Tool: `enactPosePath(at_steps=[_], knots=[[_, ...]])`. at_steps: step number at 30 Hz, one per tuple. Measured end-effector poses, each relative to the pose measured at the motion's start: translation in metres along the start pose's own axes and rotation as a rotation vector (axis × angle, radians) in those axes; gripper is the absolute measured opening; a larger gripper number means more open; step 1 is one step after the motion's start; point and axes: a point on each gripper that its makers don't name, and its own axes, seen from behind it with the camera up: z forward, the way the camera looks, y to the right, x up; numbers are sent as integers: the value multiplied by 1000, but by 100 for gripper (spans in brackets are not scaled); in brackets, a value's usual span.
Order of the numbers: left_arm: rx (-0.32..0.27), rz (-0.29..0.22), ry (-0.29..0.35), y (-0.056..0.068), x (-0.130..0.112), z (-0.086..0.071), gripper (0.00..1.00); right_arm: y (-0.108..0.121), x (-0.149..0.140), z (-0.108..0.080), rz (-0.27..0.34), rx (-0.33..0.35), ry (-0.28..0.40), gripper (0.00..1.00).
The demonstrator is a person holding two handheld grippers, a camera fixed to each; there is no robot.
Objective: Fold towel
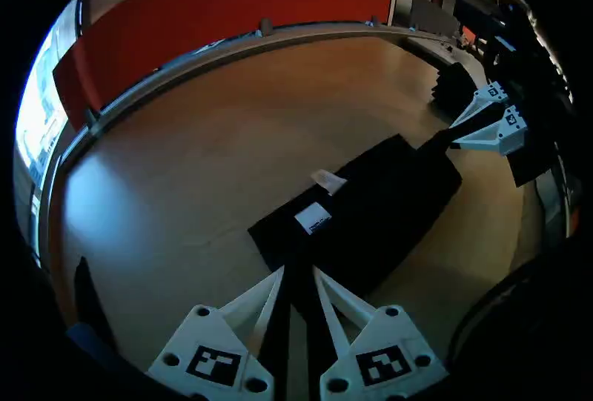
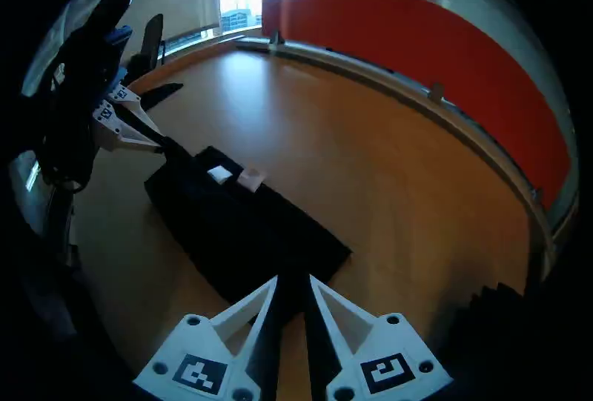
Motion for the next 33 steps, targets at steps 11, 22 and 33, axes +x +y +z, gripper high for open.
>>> enactPosePath(at_steps=[11, 22, 33], knots=[[16, -5, -37, -9, -13, 29, 20, 7, -13, 22, 34, -2, -32, 17], [66, -2, -36, -22, -14, 46, 30, 20, -22, 38, 42, -51, -57, 36], [105, 6, -24, -36, -5, 50, 36, 41, -16, 46, 52, -106, -51, 40]])
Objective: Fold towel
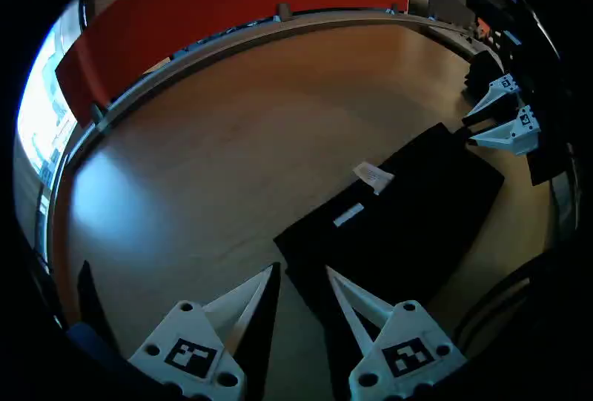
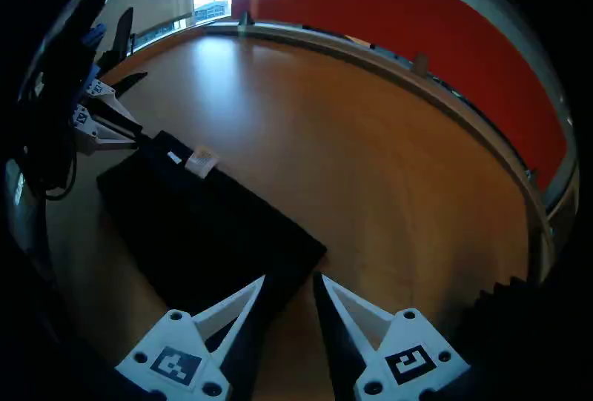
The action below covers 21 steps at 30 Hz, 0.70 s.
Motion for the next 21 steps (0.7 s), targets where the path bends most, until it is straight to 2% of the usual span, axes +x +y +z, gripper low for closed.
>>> enactPosePath(at_steps=[1, 5, 9, 11, 15, 17, 19, 21], knots=[[2, -2, 1, -1, 1, 0, 37, 2, 1, 1, 2, -7, 1, 40], [11, -12, 9, -6, 6, -2, 61, 9, 7, 3, 11, -34, 9, 42], [17, -28, 15, -10, 9, -5, 73, 15, 10, 2, 18, -56, 17, 50], [25, -36, 19, -13, 9, -6, 78, 17, 11, 1, 17, -63, 18, 58], [34, -49, 25, -17, 10, -11, 81, 20, 10, -2, 12, -74, 21, 66], [27, -58, 28, -16, 10, -14, 82, 19, 10, -4, 12, -75, 25, 74], [24, -70, 32, -16, 10, -17, 89, 17, 10, -7, 14, -74, 31, 81], [23, -81, 36, -15, 9, -20, 90, 15, 10, -11, 17, -72, 37, 83]])
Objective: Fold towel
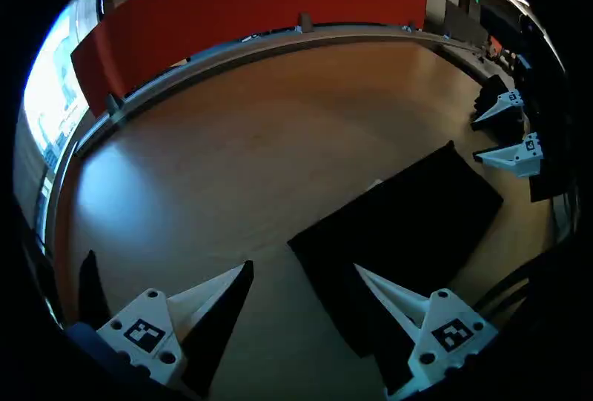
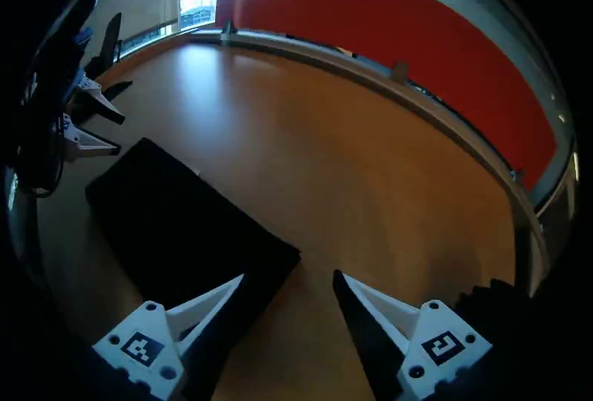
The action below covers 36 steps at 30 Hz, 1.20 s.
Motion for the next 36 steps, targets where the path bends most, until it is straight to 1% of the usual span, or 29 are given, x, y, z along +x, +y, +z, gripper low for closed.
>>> enactPosePath(at_steps=[9, 17, 22, 27, 30, 36], knots=[[4, -29, 6, 3, -13, -19, 90, -16, -10, -22, 13, 10, 17, 83], [4, -55, -5, 13, -38, -40, 90, -32, -26, -47, 13, 11, 21, 83], [-4, -68, -11, 19, -53, -49, 90, -36, -35, -59, 8, 3, 23, 83], [-8, -69, -11, 24, -60, -54, 90, -37, -39, -65, 6, -1, 27, 83], [-4, -72, -5, 23, -62, -57, 89, -37, -39, -65, 4, 1, 29, 83], [14, -97, 11, 19, -67, -69, 89, -41, -37, -64, -10, 20, 33, 83]])
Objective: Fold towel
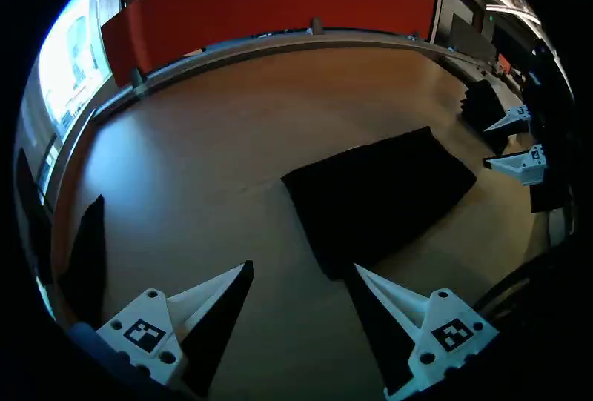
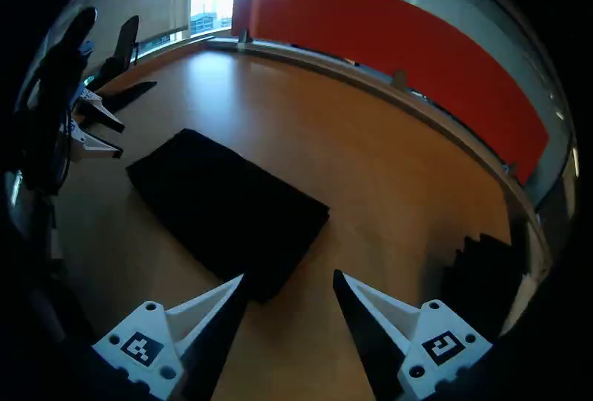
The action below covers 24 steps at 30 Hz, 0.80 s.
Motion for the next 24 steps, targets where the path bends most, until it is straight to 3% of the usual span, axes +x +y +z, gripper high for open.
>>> enactPosePath(at_steps=[24], knots=[[105, -173, 15, -25, -72, -52, 90, -21, -10, 18, -102, 102, -43, 83]])
